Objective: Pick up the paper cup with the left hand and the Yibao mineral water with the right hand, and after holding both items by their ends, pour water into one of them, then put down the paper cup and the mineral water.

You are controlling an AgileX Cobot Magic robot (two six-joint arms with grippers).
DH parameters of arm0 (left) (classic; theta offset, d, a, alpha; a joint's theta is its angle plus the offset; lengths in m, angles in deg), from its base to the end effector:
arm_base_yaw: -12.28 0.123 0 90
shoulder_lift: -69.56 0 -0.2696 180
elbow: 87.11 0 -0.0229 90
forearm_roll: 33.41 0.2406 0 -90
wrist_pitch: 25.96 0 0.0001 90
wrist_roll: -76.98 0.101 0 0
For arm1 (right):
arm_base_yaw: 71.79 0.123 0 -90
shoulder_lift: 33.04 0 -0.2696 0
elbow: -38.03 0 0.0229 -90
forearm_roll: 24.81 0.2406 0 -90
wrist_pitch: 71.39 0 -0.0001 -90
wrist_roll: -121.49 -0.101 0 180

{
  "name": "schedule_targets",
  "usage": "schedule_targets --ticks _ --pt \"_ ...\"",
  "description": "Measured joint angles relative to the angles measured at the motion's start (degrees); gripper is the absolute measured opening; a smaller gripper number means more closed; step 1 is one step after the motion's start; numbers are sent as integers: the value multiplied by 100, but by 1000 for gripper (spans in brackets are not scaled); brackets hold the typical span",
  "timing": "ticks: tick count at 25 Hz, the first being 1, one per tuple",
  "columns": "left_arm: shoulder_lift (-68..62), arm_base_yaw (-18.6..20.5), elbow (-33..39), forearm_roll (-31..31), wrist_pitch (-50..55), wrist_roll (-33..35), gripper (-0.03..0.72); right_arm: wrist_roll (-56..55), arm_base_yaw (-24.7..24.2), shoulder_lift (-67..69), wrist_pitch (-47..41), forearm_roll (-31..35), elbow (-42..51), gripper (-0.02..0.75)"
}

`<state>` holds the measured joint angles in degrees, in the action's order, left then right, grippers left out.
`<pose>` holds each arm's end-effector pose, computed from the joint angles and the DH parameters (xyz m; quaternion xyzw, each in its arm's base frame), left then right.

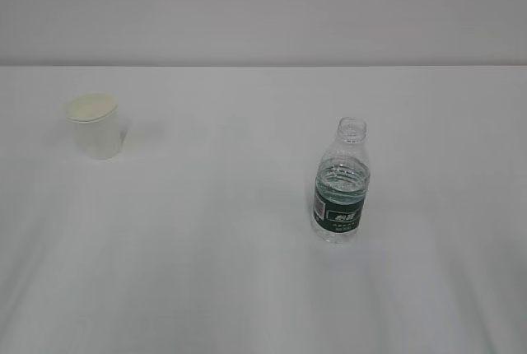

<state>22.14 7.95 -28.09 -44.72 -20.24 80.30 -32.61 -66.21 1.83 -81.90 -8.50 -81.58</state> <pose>0.1478 -0.0132 0.2374 -0.0206 0.8290 -0.0678 0.5547 0.1167 0.0166 0.2511 -0.1221 0.7857 -0.0022 0.6064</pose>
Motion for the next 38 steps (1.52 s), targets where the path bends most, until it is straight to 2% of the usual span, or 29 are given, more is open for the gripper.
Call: schedule_targets --ticks 13,25,34,38 --pt "-1141 -924 0 -11 -483 0 536 13 667 1166 438 127 0 589" --pt "-1678 -1004 0 -180 -1231 0 519 1 771 2088 1171 268 0 589" --pt "-2045 -1004 0 -238 -1668 0 519 -715 771 2711 1468 285 0 589" --pt "-2045 -1004 0 -238 -1767 0 518 -848 771 2711 2076 104 92 589"
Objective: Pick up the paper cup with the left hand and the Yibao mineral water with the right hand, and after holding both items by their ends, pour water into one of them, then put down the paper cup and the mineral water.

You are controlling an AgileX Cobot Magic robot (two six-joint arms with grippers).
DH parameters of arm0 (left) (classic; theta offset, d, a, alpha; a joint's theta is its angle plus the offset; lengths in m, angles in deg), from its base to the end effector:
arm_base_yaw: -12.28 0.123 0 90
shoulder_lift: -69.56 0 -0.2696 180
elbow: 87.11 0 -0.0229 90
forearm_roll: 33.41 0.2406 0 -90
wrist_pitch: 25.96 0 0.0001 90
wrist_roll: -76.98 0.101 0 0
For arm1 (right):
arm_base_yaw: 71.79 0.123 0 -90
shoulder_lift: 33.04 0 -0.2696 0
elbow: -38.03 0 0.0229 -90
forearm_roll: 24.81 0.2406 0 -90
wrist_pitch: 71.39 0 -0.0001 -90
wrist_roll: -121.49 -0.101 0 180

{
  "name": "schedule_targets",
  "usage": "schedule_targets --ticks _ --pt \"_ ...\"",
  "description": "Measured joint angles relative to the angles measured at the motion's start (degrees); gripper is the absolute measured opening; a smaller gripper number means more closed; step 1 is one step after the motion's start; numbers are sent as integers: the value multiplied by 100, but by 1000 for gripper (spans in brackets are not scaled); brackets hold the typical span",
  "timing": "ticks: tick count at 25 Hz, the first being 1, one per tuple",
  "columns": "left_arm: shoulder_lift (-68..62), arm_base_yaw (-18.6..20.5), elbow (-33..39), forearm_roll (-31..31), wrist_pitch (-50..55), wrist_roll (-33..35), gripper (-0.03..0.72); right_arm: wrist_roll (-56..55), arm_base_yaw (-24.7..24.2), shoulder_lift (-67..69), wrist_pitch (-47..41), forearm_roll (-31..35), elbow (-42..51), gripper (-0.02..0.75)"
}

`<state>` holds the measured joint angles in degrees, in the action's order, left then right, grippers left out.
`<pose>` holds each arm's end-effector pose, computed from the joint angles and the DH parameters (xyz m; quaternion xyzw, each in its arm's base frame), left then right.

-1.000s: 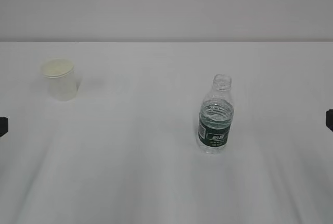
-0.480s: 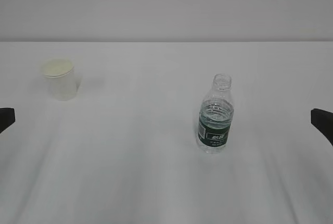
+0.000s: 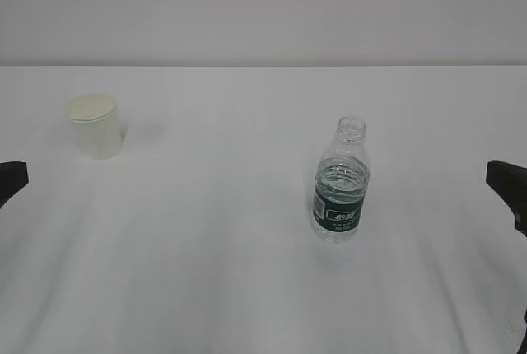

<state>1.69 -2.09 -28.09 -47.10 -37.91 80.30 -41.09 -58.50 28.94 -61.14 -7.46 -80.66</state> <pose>0.1909 -0.0438 0.2035 0.0185 0.8443 -0.0931 0.5274 0.1759 0.0361 0.2078 -0.0847 0.8318 0.0398 0.5471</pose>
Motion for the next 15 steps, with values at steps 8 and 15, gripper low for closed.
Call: schedule_targets --ticks 8,15 --pt "0 0 0 120 59 0 512 -1852 0 748 2895 -1735 845 589" --pt "0 0 0 326 85 0 512 -2352 0 1878 4409 -2685 1061 589"
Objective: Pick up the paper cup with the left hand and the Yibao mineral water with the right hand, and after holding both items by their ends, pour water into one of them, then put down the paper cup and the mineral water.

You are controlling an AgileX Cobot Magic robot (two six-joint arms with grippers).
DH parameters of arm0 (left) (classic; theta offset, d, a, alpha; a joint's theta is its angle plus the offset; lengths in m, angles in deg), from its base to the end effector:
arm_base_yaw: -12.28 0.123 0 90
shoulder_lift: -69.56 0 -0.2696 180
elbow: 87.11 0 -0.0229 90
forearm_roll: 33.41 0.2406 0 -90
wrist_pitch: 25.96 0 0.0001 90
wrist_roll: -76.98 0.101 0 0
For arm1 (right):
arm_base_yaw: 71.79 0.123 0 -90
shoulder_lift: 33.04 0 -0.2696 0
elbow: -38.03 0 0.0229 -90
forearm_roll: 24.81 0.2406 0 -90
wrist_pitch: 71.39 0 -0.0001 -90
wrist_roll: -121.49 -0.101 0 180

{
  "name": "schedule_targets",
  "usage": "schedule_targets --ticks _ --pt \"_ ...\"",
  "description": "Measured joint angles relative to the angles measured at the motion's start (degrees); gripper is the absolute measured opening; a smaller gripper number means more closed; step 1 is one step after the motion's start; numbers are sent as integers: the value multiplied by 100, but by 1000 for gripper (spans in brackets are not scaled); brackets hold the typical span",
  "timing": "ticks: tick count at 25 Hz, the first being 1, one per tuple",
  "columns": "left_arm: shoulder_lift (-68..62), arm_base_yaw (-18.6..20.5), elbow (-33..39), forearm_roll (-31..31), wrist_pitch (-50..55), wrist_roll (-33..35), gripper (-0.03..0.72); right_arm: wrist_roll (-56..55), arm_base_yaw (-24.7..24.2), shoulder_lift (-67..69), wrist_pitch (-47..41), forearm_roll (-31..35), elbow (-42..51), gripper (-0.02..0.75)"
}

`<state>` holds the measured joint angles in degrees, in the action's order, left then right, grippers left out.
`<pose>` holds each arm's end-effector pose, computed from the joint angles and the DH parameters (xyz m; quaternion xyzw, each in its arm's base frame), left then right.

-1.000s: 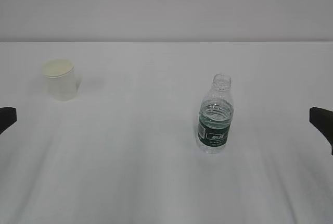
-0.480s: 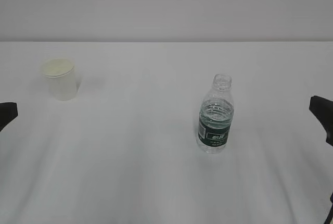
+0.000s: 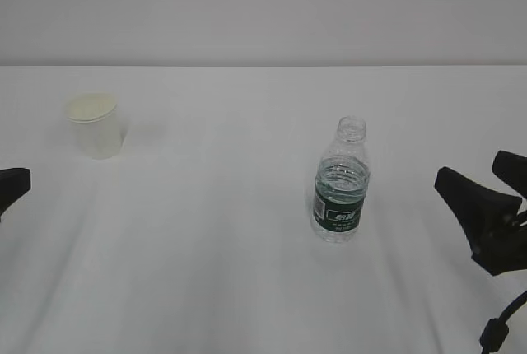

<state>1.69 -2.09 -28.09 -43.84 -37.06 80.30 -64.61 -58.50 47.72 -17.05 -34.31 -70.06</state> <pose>0.1901 -0.0451 0.2023 0.0459 0.8466 -0.0834 0.5237 0.1783 0.0560 0.1706 -0.1276 0.7475 0.1288 0.6391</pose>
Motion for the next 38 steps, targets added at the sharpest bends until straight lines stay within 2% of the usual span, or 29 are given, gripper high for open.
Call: schedule_targets --ticks 5,10,19,24,29,38 --pt "0 0 0 12 -217 0 512 -12 0 310 933 -19 416 589" --pt "-163 0 78 12 -719 0 512 -23 0 523 1055 -114 508 589" --pt "-442 -13 1122 -212 -2187 -224 512 -23 0 809 1067 -178 508 589" --pt "-442 -438 1734 -194 -3189 -375 512 -33 0 990 1067 -213 508 589" --pt "-442 -840 1809 -51 -3268 -386 512 -57 0 1030 1080 -238 508 589" --pt "-490 -864 1809 -806 -3494 -233 512 -67 0 1030 1080 -249 508 589"
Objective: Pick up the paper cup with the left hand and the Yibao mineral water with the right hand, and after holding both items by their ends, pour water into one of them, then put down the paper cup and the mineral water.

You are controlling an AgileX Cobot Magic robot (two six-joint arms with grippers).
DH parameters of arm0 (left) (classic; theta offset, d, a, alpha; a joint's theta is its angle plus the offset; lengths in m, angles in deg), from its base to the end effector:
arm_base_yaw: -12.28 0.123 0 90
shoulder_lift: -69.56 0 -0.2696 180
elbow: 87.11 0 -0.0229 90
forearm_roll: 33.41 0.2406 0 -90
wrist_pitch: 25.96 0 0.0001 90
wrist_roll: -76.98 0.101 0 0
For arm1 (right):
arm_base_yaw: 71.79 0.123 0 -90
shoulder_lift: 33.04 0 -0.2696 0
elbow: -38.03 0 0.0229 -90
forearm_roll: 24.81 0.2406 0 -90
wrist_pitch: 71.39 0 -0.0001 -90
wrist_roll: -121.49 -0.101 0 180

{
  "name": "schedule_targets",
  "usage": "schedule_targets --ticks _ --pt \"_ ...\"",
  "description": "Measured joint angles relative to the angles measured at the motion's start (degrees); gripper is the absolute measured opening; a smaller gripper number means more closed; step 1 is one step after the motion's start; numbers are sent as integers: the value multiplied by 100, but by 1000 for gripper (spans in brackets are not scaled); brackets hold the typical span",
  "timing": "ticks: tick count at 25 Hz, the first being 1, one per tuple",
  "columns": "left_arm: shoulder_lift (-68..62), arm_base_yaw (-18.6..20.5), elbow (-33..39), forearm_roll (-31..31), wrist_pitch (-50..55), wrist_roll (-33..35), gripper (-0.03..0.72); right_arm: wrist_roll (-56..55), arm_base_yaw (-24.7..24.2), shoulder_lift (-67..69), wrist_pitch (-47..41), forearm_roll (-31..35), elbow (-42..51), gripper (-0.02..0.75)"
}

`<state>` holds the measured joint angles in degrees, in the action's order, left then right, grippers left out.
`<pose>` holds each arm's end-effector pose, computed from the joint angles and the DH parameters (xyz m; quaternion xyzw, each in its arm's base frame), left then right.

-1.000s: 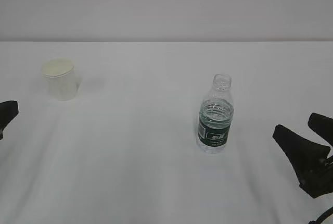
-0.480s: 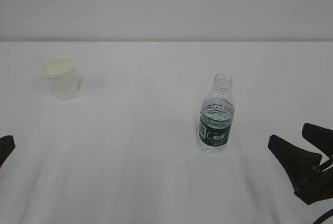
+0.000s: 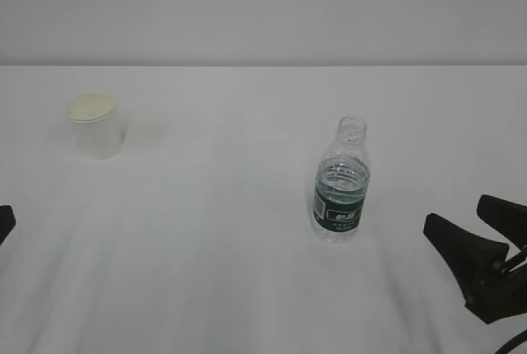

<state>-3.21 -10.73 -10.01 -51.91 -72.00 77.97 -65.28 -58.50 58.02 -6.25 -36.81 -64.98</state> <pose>0.1522 -0.0396 0.1578 0.0058 0.7930 -0.0944 0.6019 0.1646 0.0585 0.1388 -0.1376 0.7713 0.1540 0.6021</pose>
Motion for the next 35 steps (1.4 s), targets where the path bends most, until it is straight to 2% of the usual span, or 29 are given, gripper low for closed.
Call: schedule_targets --ticks 6,11,14,22,35 --pt "-559 0 0 -68 -388 19 522 0 0 0 12 0 0 589" --pt "-1338 0 0 37 -1089 19 638 -11 0 0 12 0 0 590" --pt "-1818 0 0 49 -1624 19 659 -11 0 0 12 -22 0 590" --pt "-2600 0 -11 395 -1932 19 658 -11 0 0 12 -124 0 590" --pt "-2676 0 -11 494 -1945 19 596 8 0 23 12 -248 0 591"
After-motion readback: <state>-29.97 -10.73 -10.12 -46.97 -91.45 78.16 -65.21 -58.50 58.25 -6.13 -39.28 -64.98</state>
